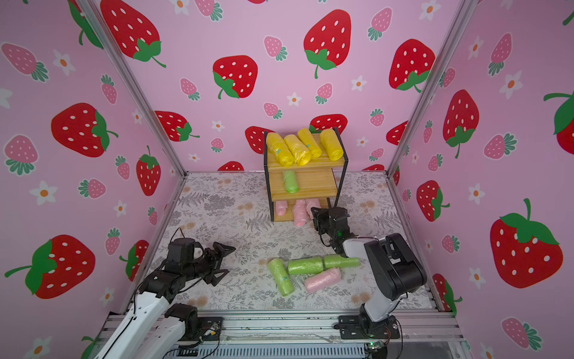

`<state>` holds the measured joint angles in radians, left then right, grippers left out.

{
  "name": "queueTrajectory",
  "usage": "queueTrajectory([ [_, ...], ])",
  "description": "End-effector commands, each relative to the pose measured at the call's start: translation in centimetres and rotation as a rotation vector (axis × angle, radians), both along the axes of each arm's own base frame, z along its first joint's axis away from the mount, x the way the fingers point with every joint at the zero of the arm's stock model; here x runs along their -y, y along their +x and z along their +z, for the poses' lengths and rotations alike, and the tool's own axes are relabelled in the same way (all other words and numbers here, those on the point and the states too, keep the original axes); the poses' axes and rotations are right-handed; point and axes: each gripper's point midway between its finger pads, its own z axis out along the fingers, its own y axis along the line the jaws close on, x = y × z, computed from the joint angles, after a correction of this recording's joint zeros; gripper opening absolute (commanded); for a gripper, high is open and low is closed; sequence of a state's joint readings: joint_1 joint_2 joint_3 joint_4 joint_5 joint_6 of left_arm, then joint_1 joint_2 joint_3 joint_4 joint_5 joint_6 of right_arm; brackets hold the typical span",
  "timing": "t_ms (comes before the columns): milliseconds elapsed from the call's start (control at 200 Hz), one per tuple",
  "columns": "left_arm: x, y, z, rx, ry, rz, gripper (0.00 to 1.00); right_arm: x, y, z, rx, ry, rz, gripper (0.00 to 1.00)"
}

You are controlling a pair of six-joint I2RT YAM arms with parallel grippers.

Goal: Sort the rolls of trash bags by color and place them on the shelf
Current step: Place the roll of trash bags on the shelf.

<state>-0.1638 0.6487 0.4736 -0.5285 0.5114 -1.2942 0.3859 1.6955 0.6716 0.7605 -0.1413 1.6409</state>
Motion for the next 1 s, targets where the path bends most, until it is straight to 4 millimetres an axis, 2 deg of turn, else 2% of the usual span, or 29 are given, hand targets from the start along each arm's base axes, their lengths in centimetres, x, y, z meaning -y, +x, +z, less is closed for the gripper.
queueTrajectory([
  [0, 0.4, -0.5, 0.0, -0.004, -0.011, -0.029, 0.97, -0.9, 2.1, 2.5, 0.074, 0.101, 0.011, 0.14],
  [55, 0.4, -0.6, 0.1, -0.001, -0.014, -0.034, 0.96, -1.0, 2.7, 1.9, 0.056, 0.111, 0.009, 0.22],
  [130, 0.5, -0.7, 0.2, 0.002, -0.012, -0.045, 0.95, -1.6, 3.5, 1.5, 0.032, 0.115, 0.049, 0.49],
  [170, 0.6, -0.7, 0.2, 0.001, -0.011, -0.052, 0.95, -1.9, 3.8, 1.4, 0.021, 0.118, 0.074, 0.59],
  [305, 0.7, -0.9, 0.1, -0.005, -0.009, -0.07, 0.95, -1.8, 3.8, 0.7, -0.033, 0.09, 0.101, 0.7],
  [470, 0.9, -0.6, 0.2, -0.004, -0.013, -0.082, 0.92, -1.5, 2.9, 0.2, -0.069, 0.041, 0.138, 0.74],
  [760, 0.9, -0.9, 0.6, -0.002, -0.004, -0.099, 0.9, -0.6, -0.6, -3.2, -0.26, 0.03, 0.162, 0.68],
  [996, 0.9, -1.2, 0.9, 0.004, -0.006, -0.101, 0.87, 0.5, -1.8, -3.9, -0.315, -0.01, 0.191, 0.69],
])
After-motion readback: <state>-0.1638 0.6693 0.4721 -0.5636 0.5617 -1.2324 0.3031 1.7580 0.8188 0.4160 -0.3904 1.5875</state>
